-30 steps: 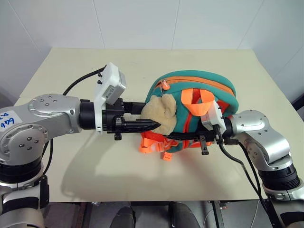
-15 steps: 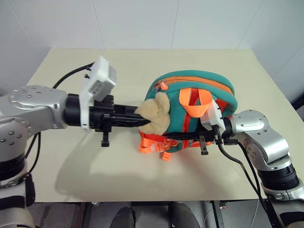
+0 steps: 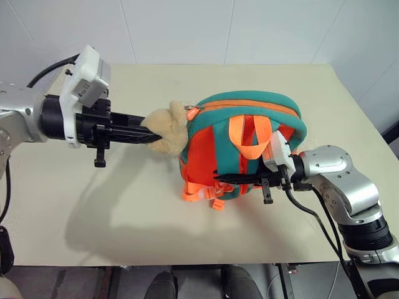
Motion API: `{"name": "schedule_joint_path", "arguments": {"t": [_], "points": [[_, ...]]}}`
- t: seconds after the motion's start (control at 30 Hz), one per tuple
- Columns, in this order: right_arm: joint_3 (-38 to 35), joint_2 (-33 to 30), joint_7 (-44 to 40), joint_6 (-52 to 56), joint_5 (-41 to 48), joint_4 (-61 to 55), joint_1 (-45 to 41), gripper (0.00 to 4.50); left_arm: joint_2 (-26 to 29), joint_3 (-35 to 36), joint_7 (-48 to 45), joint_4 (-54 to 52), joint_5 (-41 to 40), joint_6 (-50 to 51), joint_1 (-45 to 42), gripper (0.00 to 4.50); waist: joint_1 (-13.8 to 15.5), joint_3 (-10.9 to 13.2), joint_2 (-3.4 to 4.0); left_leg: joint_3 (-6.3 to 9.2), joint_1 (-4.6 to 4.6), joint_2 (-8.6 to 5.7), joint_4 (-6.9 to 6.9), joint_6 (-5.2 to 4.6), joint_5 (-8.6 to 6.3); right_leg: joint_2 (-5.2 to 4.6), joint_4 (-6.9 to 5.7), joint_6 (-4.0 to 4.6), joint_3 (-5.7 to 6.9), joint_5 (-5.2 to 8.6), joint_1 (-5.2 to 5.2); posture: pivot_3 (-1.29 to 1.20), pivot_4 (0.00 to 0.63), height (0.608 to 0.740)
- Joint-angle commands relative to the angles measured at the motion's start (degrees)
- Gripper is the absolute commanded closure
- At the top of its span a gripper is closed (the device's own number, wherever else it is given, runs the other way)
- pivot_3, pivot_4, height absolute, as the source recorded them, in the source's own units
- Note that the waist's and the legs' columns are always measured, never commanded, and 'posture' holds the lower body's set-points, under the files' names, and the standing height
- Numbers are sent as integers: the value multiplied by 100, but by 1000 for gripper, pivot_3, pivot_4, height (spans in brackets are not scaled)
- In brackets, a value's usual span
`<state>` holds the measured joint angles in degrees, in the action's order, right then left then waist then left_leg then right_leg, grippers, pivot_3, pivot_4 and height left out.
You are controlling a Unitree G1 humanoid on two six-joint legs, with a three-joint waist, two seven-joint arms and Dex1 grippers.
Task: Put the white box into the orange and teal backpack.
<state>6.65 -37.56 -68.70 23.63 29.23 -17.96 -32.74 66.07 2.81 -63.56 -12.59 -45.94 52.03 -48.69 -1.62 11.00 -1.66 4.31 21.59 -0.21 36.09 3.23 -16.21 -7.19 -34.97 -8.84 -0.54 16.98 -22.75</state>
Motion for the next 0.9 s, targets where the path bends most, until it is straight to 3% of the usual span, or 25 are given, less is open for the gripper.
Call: {"name": "schedule_joint_path", "arguments": {"t": [0.03,0.47,0.9], "points": [[-80,-73,41,-87,-12,-217,20,3990,227,-186,-463,539,637,-510,-82,4189,0,0,0,0,0,0,0,0,0,0,0,0,0,0,0,0,150,740],[-73,-29,199,57,47,-263,7,3990,-348,-1357,-1800,2407,2249,-1825,-789,4189,4,0,0,-2,0,1,5,-13,-7,2,-5,0,1,0,-1,0,150,740],[-54,5,200,19,20,-136,-84,3990,-998,-1844,-2249,2903,3166,-2271,-886,4189,3,0,0,-2,1,2,8,-11,-6,1,-9,-1,0,0,-1,0,150,740]]}}
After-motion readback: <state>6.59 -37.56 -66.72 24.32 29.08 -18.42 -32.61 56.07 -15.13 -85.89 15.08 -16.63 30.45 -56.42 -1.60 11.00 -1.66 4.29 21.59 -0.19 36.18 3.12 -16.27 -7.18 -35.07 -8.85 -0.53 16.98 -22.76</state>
